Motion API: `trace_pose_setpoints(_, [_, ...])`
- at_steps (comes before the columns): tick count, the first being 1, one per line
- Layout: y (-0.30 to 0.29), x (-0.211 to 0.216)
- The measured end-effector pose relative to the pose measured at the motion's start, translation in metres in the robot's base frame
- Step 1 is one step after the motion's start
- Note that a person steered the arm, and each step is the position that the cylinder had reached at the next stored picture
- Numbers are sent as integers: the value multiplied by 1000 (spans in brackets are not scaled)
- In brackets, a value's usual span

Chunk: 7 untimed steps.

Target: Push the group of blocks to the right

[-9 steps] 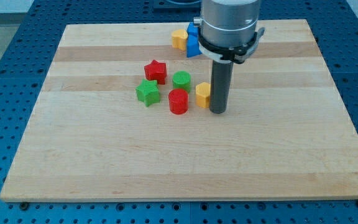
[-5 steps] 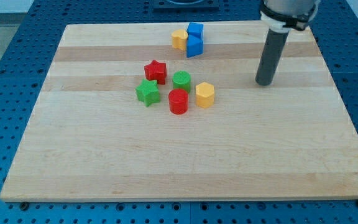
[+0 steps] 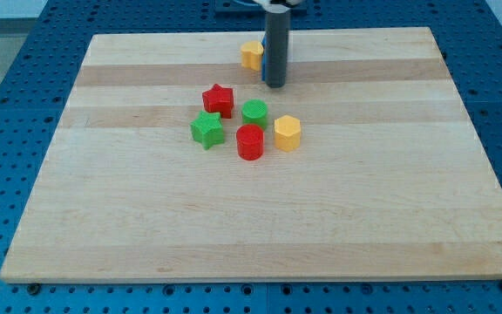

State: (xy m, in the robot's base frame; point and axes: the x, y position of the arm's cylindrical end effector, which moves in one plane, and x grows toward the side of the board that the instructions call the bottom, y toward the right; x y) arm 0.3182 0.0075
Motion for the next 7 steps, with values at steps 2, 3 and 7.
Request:
trace_pose_setpoints(2, [-42,-20])
trace_pose_setpoints(3, [-40,-33])
trace_pose_setpoints(7, [31,-47])
